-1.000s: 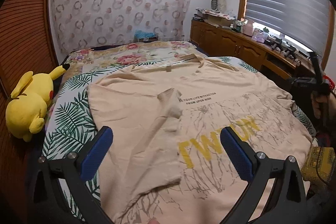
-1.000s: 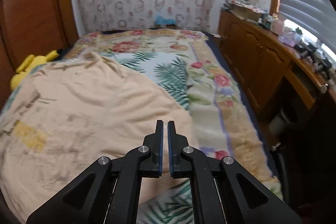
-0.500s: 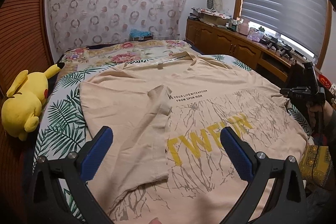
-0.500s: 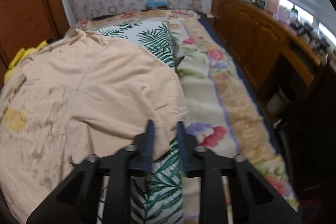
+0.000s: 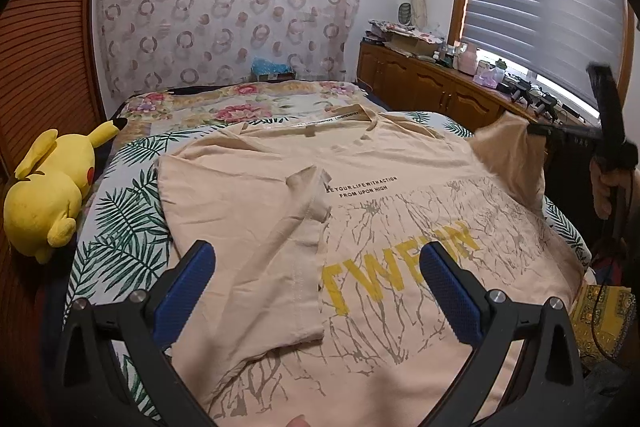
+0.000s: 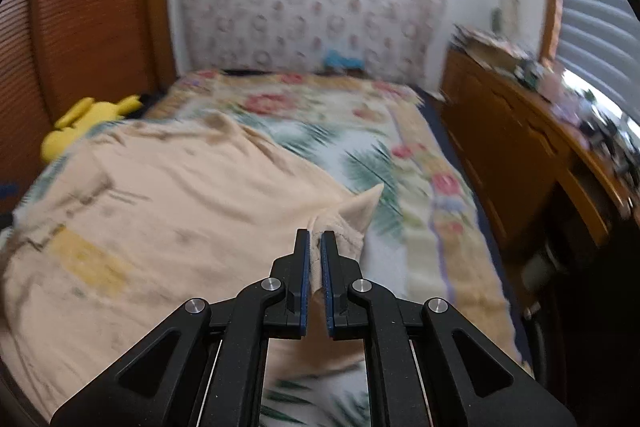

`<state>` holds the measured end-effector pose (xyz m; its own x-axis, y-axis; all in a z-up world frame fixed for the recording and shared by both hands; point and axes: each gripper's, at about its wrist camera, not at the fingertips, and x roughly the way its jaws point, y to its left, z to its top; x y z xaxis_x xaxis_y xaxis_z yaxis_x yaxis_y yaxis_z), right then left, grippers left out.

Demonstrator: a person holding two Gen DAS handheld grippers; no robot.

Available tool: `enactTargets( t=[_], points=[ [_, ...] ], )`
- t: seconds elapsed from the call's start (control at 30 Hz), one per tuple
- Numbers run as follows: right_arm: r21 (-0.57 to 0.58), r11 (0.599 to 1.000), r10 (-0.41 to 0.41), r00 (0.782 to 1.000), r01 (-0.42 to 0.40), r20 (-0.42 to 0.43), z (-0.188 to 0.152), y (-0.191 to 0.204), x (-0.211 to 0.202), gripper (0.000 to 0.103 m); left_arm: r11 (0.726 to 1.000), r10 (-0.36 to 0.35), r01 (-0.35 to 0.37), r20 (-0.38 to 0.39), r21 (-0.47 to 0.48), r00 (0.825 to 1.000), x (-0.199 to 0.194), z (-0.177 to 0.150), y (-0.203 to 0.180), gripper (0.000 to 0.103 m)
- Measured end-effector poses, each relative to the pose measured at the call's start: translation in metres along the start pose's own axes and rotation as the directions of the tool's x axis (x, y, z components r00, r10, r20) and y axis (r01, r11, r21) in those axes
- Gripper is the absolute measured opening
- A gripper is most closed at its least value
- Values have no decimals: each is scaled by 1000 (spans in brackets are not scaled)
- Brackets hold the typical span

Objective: Fold small clothes

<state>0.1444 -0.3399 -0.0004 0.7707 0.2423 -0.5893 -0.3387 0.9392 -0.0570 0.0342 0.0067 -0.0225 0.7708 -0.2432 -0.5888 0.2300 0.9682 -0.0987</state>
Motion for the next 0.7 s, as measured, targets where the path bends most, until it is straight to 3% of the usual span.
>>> enactTargets(
  t=[0.23, 0.27, 0.3, 0.33, 0.7],
  points=[
    [-65, 980, 190, 982, -189, 10, 31, 74, 14, 4, 1000, 2, -2, 0, -11, 1000, -4, -1, 6, 103],
    [-70, 978, 199, 980, -197, 12, 33, 80, 17, 8, 1000, 3, -3, 1, -13, 1000, -4, -1, 7, 103],
    [-72, 979, 194, 981, -192, 11, 34, 84, 20, 19, 1000, 3, -3, 3, -15, 1000, -5, -1, 8, 103],
    [-71, 979, 193, 981, -192, 9, 35, 87, 22, 24, 1000, 3, -3, 4, -17, 1000, -6, -2, 8, 103],
    [-44, 988, 142, 984, -147, -105, 10, 71, 59, 26, 1000, 3, -3, 2, -16, 1000, -6, -5, 10, 103]
  ],
)
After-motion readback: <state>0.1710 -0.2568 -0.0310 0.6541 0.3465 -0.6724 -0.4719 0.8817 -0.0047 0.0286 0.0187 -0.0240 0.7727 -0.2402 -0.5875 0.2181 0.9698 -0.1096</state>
